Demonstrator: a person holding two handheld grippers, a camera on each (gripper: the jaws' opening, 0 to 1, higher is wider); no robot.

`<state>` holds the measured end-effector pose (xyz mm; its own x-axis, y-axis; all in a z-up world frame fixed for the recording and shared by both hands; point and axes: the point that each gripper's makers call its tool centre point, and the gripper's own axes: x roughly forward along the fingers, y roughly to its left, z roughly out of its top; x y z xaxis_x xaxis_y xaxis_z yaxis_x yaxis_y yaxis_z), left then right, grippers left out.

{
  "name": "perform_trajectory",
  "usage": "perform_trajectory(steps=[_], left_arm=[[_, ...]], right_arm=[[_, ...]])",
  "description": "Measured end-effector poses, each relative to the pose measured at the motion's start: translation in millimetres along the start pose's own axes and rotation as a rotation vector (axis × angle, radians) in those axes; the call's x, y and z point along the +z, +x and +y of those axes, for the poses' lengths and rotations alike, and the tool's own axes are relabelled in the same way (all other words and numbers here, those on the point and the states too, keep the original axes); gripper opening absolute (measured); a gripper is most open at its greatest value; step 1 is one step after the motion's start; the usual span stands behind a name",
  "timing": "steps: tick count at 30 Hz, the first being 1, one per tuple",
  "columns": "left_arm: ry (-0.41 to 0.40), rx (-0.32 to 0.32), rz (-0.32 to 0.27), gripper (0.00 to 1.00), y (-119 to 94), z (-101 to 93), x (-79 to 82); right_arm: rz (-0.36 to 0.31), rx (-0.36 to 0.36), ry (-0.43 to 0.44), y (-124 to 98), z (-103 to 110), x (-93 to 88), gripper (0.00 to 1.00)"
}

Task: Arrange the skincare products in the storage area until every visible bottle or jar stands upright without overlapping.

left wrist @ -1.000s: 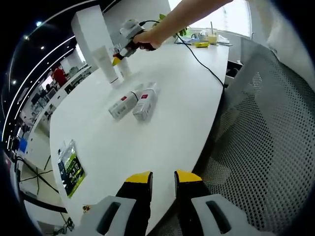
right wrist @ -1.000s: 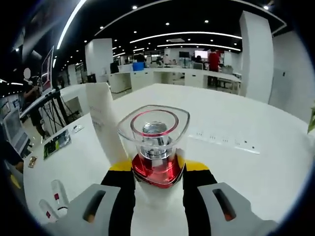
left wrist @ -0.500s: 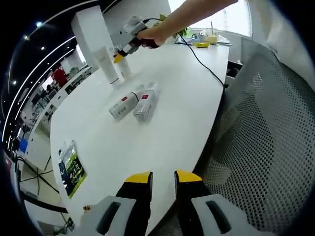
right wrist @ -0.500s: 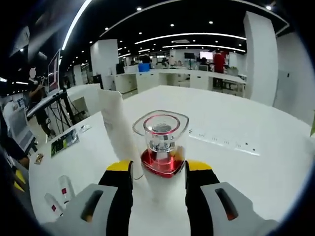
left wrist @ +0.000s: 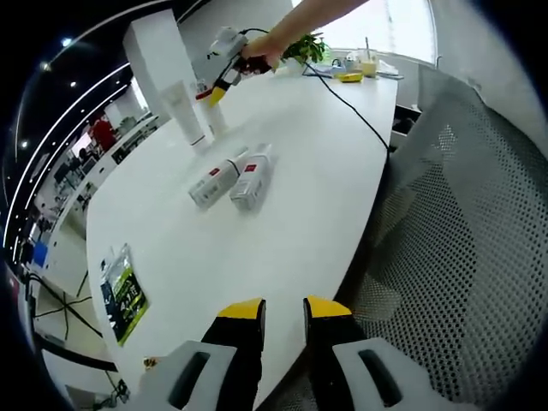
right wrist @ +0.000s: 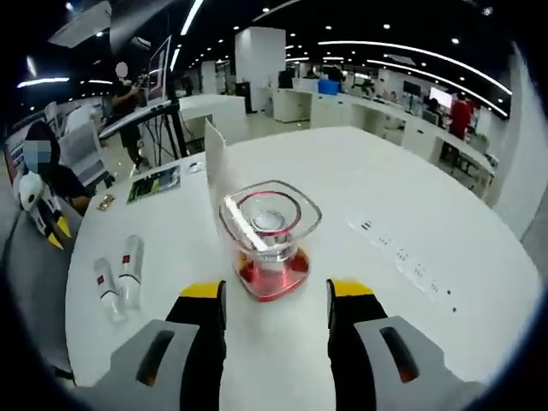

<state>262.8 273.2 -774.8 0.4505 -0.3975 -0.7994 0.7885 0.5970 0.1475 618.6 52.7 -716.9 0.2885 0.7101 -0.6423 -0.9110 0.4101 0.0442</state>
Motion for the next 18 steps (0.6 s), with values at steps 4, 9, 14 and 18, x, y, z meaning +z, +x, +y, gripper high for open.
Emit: perform_trajectory(steps=[4, 9, 14, 18], left_arm=[[-0.003, 0.004, 0.003, 0.19, -0.4, 1.1, -0.5], [-0.005, 0.005, 0.006, 0.19, -0.3, 1.5, -1.0], [-0.007, 0.006, 0.006, 0.19, -0.3, 1.7, -1.1], [-0.006, 0.004, 0.006, 0.19, -0.2, 1.4, -1.0]], right_arm=[[0.011, 0.003, -0.029, 4.9, -2.1, 2.6, 0.36], [-0.010, 0.028, -0.007, 6.9, -0.9, 4.4, 0.30], [-0.014, 0.019, 0.003, 8.0, 0.8, 5.0, 0.30], [-0.015, -0.002, 0.025, 8.8, -0.4, 4.9, 0.30]])
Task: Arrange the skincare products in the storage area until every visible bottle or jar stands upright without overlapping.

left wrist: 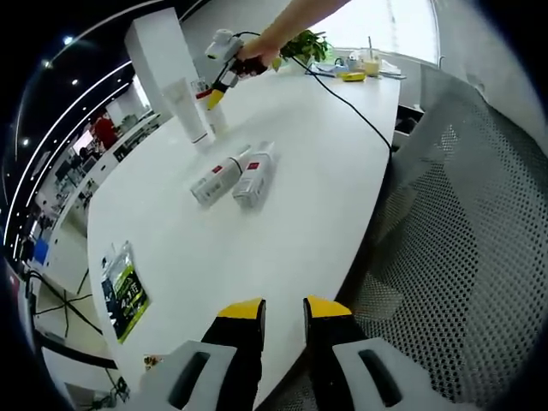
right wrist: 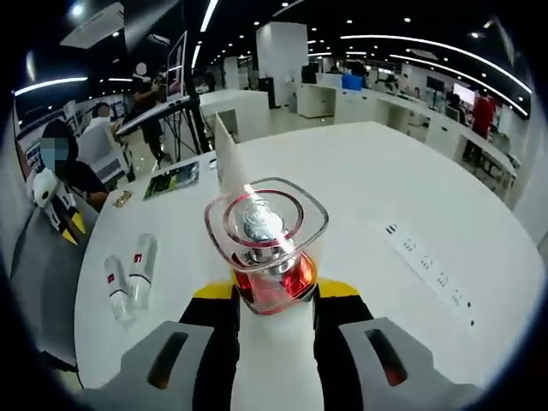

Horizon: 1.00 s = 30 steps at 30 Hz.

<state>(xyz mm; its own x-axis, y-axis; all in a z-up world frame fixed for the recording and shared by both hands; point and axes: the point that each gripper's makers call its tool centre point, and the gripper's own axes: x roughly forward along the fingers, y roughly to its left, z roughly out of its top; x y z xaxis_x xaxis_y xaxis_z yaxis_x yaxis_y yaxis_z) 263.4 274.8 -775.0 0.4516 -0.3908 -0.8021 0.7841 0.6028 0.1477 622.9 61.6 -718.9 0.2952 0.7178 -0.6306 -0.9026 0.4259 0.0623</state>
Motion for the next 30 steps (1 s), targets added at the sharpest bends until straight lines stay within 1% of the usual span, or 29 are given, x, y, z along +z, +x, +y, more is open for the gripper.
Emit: perform_trajectory(steps=[4, 13, 26, 30], left_arm=[[0.003, 0.004, -0.004, 0.19, -0.3, 0.4, 0.9], [0.003, 0.007, -0.005, 0.19, -0.3, 1.1, 0.7], [0.004, 0.023, -0.013, 0.19, -1.4, 3.7, 1.9], [0.004, 0.027, -0.016, 0.19, -1.9, 4.4, 2.6]], right_arm=[[0.005, -0.004, -0.012, 1.9, -1.5, -0.4, 0.30], [-0.013, -0.038, 0.018, 5.2, -0.7, 2.3, 0.30], [-0.009, -0.055, 0.030, 9.4, 1.7, 4.9, 0.30], [-0.016, -0.067, 0.040, 11.1, 3.3, 6.6, 0.30]])
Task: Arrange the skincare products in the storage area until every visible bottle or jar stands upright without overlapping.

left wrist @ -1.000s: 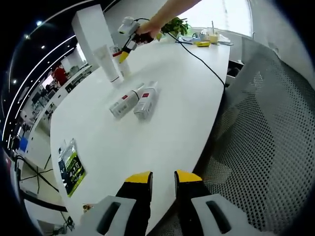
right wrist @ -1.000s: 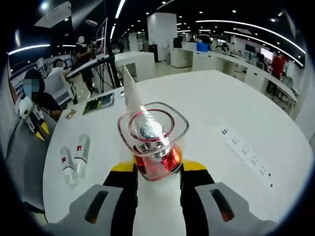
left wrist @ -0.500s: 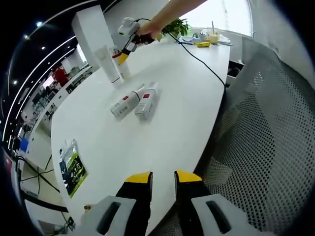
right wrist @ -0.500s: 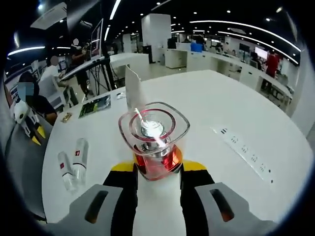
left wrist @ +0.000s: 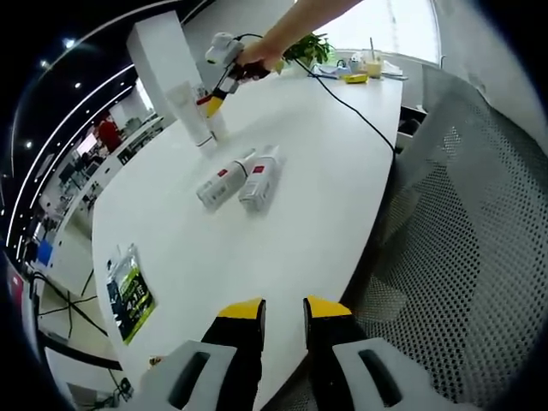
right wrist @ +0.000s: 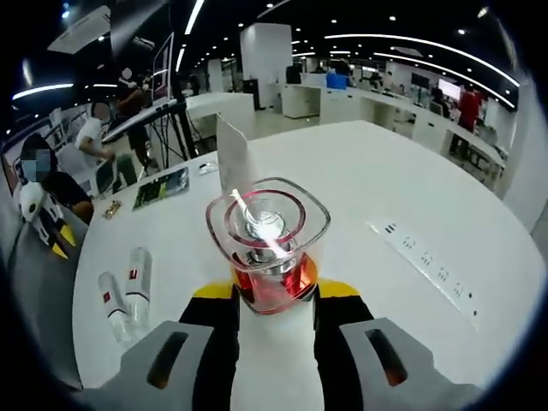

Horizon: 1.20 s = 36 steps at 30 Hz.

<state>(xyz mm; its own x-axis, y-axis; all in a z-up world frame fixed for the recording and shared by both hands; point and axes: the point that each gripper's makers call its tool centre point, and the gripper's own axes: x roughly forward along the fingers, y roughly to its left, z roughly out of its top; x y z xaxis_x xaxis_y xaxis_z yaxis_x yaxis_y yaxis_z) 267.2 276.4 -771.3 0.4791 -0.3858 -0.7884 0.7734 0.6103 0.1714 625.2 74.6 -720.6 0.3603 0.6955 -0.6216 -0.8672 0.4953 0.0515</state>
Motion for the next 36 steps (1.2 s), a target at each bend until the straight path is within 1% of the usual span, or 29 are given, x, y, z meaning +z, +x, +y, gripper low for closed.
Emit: perform_trajectory(steps=[5, 6, 8, 10, 12, 13, 14, 16, 18, 19, 20, 21, 22, 23, 24, 25, 26, 27, 28, 29, 30, 31, 32, 33, 34, 35, 36], left_arm=[[0.002, 0.003, -0.002, 0.19, -0.2, 0.5, 0.4], [0.002, 0.003, -0.002, 0.19, -0.3, 0.5, 0.4], [0.002, 0.005, -0.003, 0.19, -0.5, 1.0, 0.6], [0.002, 0.008, -0.004, 0.19, -0.7, 1.5, 0.6], [0.001, 0.013, -0.009, 0.19, -1.4, 2.6, 1.6], [0.001, 0.015, -0.011, 0.19, -1.6, 3.0, 1.9], [0.001, 0.017, -0.011, 0.19, -1.9, 3.3, 2.0], [0.001, 0.021, -0.015, 0.19, -2.4, 4.2, 2.8], [0.000, 0.023, -0.018, 0.19, -2.6, 4.5, 3.1], [0.001, 0.023, -0.017, 0.19, -2.7, 4.6, 3.0], [0.002, 0.024, -0.019, 0.19, -2.7, 4.5, 3.3], [0.002, 0.023, -0.019, 0.19, -2.7, 4.3, 3.3], [0.003, 0.024, -0.020, 0.19, -3.0, 4.3, 3.5], [0.005, 0.025, -0.021, 0.19, -3.2, 4.5, 3.7], [0.004, 0.025, -0.020, 0.19, -3.3, 4.4, 3.6], [0.004, 0.026, -0.018, 0.19, -3.3, 4.2, 3.3], [0.006, 0.026, -0.017, 0.19, -3.0, 4.1, 2.9], [0.008, 0.025, -0.017, 0.19, -2.8, 3.9, 2.8], [0.010, 0.025, -0.017, 0.19, -2.8, 3.4, 2.8], [0.011, 0.024, -0.014, 0.19, -2.8, 2.9, 2.4], [0.017, 0.021, -0.013, 0.19, -2.5, 2.3, 2.2], [0.016, 0.021, -0.011, 0.19, -2.5, 2.0, 2.0], [0.018, 0.020, -0.011, 0.19, -2.5, 1.8, 1.9], [0.019, 0.022, -0.010, 0.19, -2.7, 2.0, 1.8], [0.020, 0.024, -0.011, 0.19, -2.8, 2.3, 1.9], [0.020, 0.024, -0.010, 0.19, -2.9, 2.4, 1.5], [0.019, 0.025, -0.008, 0.19, -2.9, 2.5, 1.3]], right_arm=[[-0.001, -0.021, 0.016, -1.0, 2.2, 0.0, 0.31], [0.008, -0.028, 0.018, -1.6, 2.1, -1.9, 0.32], [0.019, -0.046, 0.022, -3.5, 0.8, -6.8, 0.38], [0.012, -0.070, 0.052, -10.5, 4.5, -12.2, 0.43], [0.006, -0.090, 0.084, -18.4, 9.8, -21.5, 0.44], [0.012, -0.098, 0.113, -23.1, 15.6, -30.0, 0.43], [0.021, -0.096, 0.123, -25.8, 21.5, -36.3, 0.43], [0.028, -0.100, 0.150, -31.6, 37.1, -47.7, 0.42], [0.018, -0.027, 0.187, -36.0, 79.9, -60.3, 0.40], [0.025, 0.010, 0.180, -36.7, 97.3, -64.2, 0.37], [0.035, 0.050, 0.173, -37.1, 122.5, -69.2, 0.35], [0.058, 0.097, 0.132, -37.5, 141.6, -73.0, 0.34], [0.080, 0.117, 0.073, -38.4, 157.4, -75.2, 0.33], [0.075, 0.121, -0.035, -37.7, 174.1, -71.2, 0.33], [0.069, 0.173, -0.120, -37.0, 198.0, -65.8, 0.33], [0.071, 0.182, -0.135, -36.0, 203.4, -65.1, 0.32], [0.084, 0.221, -0.184, -32.2, 221.1, -61.6, 0.32], [0.101, 0.250, -0.241, -29.0, 229.8, -61.4, 0.32], [0.131, 0.255, -0.305, -25.1, 234.5, -62.0, 0.33], [0.183, 0.271, -0.410, -19.6, 239.3, -64.9, 0.33], [0.224, 0.280, -0.461, -15.9, 240.7, -67.9, 0.33], [0.258, 0.292, -0.481, -8.6, 241.0, -70.8, 0.32], [0.269, 0.311, -0.480, -5.2, 243.9, -71.4, 0.31], [0.296, 0.331, -0.498, 0.7, 244.5, -74.4, 0.30], [0.319, 0.337, -0.534, 3.8, 243.7, -76.0, 0.30], [0.355, 0.331, -0.583, 7.9, 242.3, -77.8, 0.30], [0.363, 0.326, -0.606, 9.9, 240.5, -78.2, 0.29]])
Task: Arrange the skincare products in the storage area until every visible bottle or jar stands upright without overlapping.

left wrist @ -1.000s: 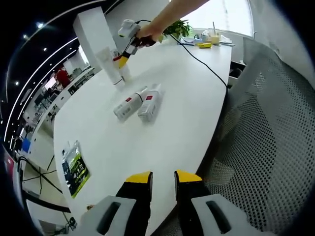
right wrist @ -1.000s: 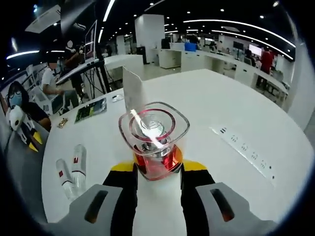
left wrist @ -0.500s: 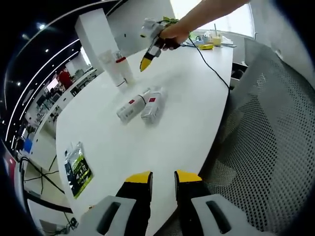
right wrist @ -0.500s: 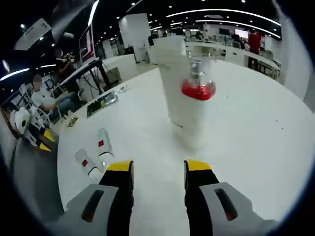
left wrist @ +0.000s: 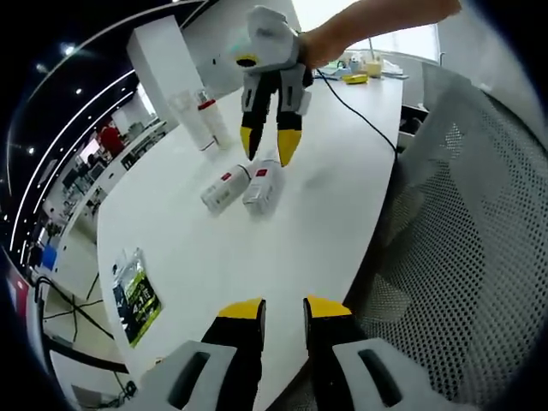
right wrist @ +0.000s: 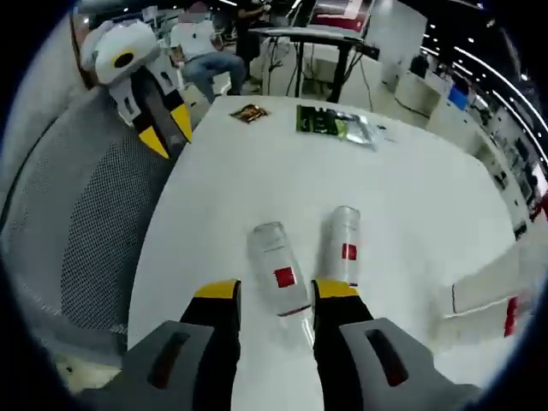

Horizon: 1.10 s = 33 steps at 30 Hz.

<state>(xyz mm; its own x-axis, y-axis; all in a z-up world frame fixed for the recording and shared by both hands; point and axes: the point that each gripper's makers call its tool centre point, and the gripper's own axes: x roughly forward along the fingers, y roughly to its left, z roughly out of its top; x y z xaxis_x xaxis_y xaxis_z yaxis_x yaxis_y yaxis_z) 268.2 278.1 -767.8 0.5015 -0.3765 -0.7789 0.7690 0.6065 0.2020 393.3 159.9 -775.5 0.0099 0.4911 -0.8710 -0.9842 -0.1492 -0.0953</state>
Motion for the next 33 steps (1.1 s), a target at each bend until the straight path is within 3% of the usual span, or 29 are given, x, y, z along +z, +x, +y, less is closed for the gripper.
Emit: perform_trajectory(steps=[1, 2, 5, 7, 10, 11, 17, 25, 31, 33], left_arm=[[0.001, 0.001, 0.003, 0.19, -0.1, 0.1, -0.5], [0.002, 0.001, 0.004, 0.19, 0.0, 0.2, -0.8], [0.005, 0.001, 0.006, 0.19, -0.2, -0.1, -1.2], [0.008, 0.001, 0.009, 0.19, -0.5, -0.4, -1.6], [0.009, 0.005, 0.005, 0.19, -1.3, 0.1, -0.7], [0.009, 0.007, 0.003, 0.19, -2.2, 0.2, -0.1], [0.008, 0.016, -0.024, 0.19, -3.8, 2.0, 5.1], [0.007, 0.017, -0.057, 0.19, -7.1, 0.8, 11.6], [-0.099, -0.022, -0.171, 0.20, -14.3, -0.9, 30.7], [-0.193, -0.066, -0.245, 0.22, -19.3, -3.0, 44.2]], right_arm=[[0.076, 0.007, -0.054, 5.5, -3.0, -6.3, 0.29], [0.096, 0.017, -0.067, 8.7, -3.2, -8.3, 0.29], [0.135, 0.079, -0.096, 21.0, 5.3, -10.8, 0.28], [0.175, 0.078, -0.136, 25.0, 5.6, -14.8, 0.27], [0.182, 0.071, -0.097, 29.1, 4.0, -15.9, 0.22], [0.171, 0.060, -0.039, 30.0, 4.9, -13.8, 0.22], [0.140, -0.001, 0.017, 27.0, 5.7, -11.2, 0.21], [0.081, -0.120, 0.011, 17.8, 16.4, 0.4, 0.20], [0.045, -0.216, -0.082, -2.6, 32.5, 28.1, 0.20], [0.032, -0.240, -0.077, -10.5, 38.6, 38.0, 0.20]])
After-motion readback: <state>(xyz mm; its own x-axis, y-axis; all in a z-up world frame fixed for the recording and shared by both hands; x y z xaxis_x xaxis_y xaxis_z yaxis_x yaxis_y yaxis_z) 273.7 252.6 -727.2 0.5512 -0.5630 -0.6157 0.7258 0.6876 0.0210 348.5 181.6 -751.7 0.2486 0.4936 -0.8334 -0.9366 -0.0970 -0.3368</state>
